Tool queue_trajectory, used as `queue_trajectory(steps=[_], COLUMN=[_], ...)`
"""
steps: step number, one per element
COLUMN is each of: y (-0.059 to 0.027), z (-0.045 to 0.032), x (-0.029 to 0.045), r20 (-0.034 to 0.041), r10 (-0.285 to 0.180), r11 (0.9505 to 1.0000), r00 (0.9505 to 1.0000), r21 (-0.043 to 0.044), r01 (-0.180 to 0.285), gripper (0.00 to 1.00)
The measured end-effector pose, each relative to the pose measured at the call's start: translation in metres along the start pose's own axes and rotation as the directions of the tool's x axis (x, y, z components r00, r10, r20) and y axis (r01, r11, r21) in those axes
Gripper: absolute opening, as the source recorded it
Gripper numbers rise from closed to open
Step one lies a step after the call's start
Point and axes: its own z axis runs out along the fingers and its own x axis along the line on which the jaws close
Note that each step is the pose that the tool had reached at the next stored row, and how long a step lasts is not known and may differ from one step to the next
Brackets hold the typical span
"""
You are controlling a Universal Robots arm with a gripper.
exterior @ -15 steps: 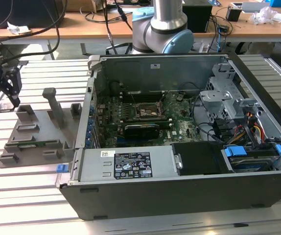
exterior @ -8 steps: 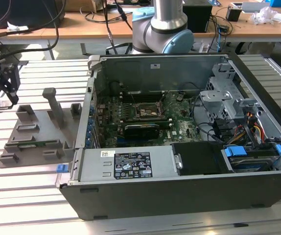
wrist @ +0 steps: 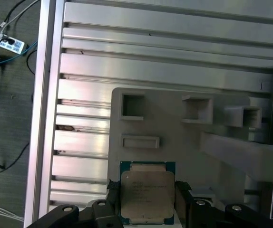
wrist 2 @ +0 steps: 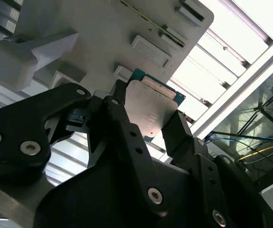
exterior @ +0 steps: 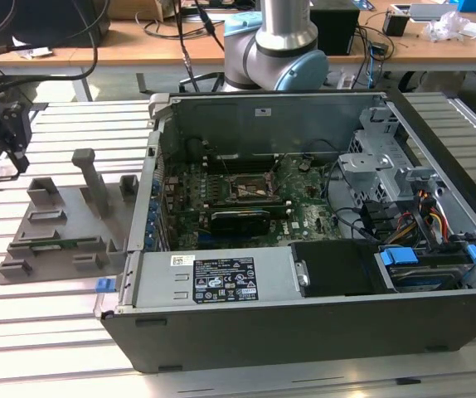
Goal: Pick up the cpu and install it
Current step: 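Pick up the cpu and move it towards the insertion slot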
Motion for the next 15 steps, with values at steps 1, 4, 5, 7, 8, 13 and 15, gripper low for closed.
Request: queue_trajectory(steps=[1, 4, 5, 7, 8, 13, 15], y=[0.0000, -0.0001, -0.0001, -0.0002, -0.0002, -0.0002, -0.0003], z=[-0.0009, -0.0063, -0.0071, -0.0107, -0.0125, -0.0161, -0.0186], x=[0.0000, -0.0002, -0.0002, -0.0003, -0.0004, -0.0005, -0.0006], r20=[0.0000, 0.0000, 0.0000, 0.0001, 0.0001, 0.0000, 0.0000], r10=[0.000, 0.000, 0.000, 0.000, 0.000, 0.000, 0.000], r11=[1.0000, 1.0000, 1.0000, 1.0000, 1.0000, 1.0000, 1.0000], r00=[1.0000, 1.0000, 1.0000, 1.0000, 1.0000, 1.0000, 1.0000], r21=[0.0000, 0.0000, 0.0000, 0.0000, -0.0001, 0.0000, 0.0000], r01=[0.000, 0.000, 0.000, 0.000, 0.000, 0.000, 0.000], gripper=[0.55, 0.55, 0.55, 0.55, 0.55, 0.55, 0.55])
